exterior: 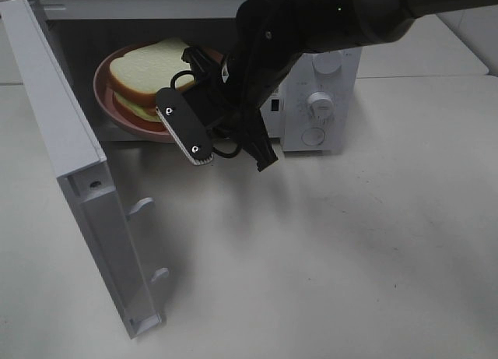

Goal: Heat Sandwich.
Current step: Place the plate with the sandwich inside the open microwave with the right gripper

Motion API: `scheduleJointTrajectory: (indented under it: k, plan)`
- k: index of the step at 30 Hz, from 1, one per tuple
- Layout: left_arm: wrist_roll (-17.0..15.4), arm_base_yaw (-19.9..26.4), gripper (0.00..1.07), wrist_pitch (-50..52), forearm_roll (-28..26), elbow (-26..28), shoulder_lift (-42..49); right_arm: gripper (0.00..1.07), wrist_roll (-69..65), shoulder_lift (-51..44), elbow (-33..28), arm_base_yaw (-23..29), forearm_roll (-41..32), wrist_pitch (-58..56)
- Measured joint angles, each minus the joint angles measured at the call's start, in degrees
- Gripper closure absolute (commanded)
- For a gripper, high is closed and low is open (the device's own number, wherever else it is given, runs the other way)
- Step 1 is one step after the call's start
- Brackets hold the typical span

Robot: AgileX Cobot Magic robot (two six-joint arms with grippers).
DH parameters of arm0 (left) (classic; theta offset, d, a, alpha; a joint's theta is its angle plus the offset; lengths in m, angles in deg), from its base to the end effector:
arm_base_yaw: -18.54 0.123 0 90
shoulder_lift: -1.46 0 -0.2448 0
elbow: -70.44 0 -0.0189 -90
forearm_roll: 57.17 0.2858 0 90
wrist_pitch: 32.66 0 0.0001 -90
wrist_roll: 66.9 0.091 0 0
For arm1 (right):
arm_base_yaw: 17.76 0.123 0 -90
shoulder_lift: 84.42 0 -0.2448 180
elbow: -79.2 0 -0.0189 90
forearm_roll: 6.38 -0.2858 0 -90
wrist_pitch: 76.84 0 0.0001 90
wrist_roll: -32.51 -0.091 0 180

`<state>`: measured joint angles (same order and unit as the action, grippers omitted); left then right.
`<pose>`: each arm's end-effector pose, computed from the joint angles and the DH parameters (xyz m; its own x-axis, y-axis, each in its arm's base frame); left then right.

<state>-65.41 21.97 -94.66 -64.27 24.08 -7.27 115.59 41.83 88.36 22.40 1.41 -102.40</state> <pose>0.0627 -0.0062 0.2982 -0.4527 -0.0594 -0.8897 0.0230 0.9967 -0.0783 0.3574 0.2946 0.1350 0.6178 -0.7849 0.0476 -0.6046 -0.5129 -0.6094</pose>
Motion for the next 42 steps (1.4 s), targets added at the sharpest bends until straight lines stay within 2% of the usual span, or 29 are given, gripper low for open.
scheduleJointTrajectory:
  k: [16,26,37,42]
  plan:
    - [0.0,0.0,0.07,0.0,0.0,0.0,0.0,1.07,-4.2,8.0,11.7,0.6,3.4,-5.9]
    - [0.0,0.0,0.07,0.0,0.0,0.0,0.0,1.07,-13.3,14.8,23.5,1.3,5.8,-10.7]
    - [0.0,0.0,0.07,0.0,0.0,0.0,0.0,1.06,-16.2,21.7,34.1,1.3,6.9,-12.3]
    - [0.0,0.0,0.07,0.0,0.0,0.0,0.0,1.05,-16.3,23.7,36.2,1.3,7.0,-12.9]
